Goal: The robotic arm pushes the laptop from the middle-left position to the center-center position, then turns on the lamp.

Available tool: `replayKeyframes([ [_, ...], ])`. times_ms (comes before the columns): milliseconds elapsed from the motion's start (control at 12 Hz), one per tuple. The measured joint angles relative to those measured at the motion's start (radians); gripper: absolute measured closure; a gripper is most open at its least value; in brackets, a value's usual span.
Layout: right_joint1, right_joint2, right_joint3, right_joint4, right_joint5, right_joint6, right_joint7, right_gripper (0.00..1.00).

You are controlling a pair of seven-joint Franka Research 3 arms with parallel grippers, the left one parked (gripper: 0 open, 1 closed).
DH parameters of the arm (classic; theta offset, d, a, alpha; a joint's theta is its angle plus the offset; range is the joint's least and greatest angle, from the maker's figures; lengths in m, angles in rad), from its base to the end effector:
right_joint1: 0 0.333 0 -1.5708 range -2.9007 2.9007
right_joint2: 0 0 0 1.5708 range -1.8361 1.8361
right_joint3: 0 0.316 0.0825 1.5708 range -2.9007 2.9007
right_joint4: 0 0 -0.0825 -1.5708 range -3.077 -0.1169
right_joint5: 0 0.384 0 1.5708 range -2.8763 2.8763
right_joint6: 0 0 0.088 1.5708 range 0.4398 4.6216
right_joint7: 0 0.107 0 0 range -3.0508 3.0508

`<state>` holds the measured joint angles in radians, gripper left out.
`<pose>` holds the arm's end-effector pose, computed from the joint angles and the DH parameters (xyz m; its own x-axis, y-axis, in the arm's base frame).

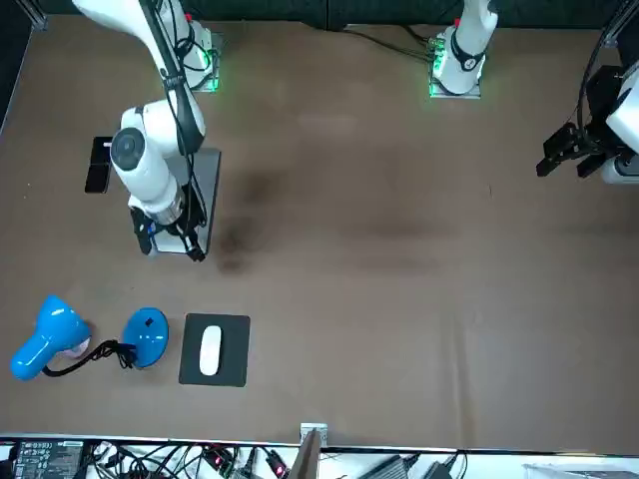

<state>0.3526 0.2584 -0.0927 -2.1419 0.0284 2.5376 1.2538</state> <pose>0.5628 0.1503 0.2966 0.5274 -0.8483 0.0473 -0.8388 -0.5287 -0.1299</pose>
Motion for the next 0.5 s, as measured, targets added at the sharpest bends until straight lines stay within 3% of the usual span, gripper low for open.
replayKeyframes([
  [167,-0.009,0.058,0.000,0.084,-0.017,-0.013,-0.016,0.41],
  [250,-0.019,0.086,0.000,0.127,-0.025,-0.028,-0.028,0.50],
  [417,-0.053,0.169,-0.001,0.242,-0.032,-0.064,-0.106,0.79],
  [500,-0.062,0.194,-0.001,0.269,-0.032,-0.065,-0.141,0.82],
])
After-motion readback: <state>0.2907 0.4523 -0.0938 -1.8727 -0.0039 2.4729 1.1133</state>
